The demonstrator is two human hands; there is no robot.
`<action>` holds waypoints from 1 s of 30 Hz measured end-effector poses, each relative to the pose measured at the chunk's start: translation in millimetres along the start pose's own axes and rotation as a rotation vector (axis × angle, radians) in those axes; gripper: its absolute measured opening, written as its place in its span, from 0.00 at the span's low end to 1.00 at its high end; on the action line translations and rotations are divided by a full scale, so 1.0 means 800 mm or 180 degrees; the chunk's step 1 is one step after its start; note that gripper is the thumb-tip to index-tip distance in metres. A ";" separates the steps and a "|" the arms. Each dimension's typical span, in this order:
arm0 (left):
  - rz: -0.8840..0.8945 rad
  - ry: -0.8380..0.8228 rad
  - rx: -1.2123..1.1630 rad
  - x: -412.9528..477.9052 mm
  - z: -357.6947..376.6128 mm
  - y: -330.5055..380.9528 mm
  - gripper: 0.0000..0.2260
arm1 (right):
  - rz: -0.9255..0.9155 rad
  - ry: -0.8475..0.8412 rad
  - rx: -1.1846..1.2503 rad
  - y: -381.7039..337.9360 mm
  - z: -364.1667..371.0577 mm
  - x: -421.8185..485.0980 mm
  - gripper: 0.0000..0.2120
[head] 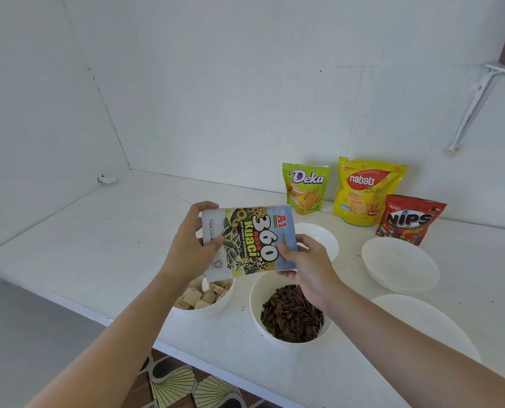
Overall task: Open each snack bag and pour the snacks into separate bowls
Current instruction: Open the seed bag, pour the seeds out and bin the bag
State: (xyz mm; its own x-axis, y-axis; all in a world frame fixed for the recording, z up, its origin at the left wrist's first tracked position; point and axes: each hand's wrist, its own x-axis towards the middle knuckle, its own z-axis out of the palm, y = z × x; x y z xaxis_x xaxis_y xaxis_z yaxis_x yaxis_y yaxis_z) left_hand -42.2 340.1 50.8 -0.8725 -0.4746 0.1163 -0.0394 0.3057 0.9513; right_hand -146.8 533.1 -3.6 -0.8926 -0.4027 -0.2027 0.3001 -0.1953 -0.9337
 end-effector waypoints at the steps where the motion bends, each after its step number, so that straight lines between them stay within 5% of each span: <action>1: -0.0117 0.0021 0.0006 0.001 -0.004 -0.002 0.21 | -0.0034 0.0131 0.0052 -0.002 0.002 0.002 0.10; 5: -0.0415 -0.0108 0.0504 0.001 -0.026 -0.014 0.24 | -0.0375 0.0212 -0.0207 -0.013 0.018 0.010 0.04; 11: 0.0271 0.0311 0.2386 -0.016 -0.058 -0.012 0.23 | -0.0965 -0.0311 -0.1016 -0.038 0.089 0.010 0.06; 18: 0.0691 0.0704 0.2067 -0.059 -0.137 0.018 0.22 | -0.1755 -0.1255 -0.2240 -0.040 0.203 -0.008 0.05; 24: 0.0180 0.0820 0.2490 -0.120 -0.233 0.005 0.19 | -0.2204 -0.1685 -0.2794 -0.005 0.293 -0.033 0.04; 30: -0.0404 0.0996 0.2634 -0.216 -0.317 -0.023 0.10 | -0.2028 -0.2029 -0.3089 0.074 0.402 -0.068 0.06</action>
State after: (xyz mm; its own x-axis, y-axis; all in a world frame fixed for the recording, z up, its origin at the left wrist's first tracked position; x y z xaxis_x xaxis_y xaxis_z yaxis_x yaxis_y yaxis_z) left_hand 233.3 207.1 85.7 -0.6696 -0.7119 0.2118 -0.5711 0.6758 0.4659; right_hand 27.3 255.7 47.1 -0.3933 -0.8785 0.2712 -0.7088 0.1018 -0.6980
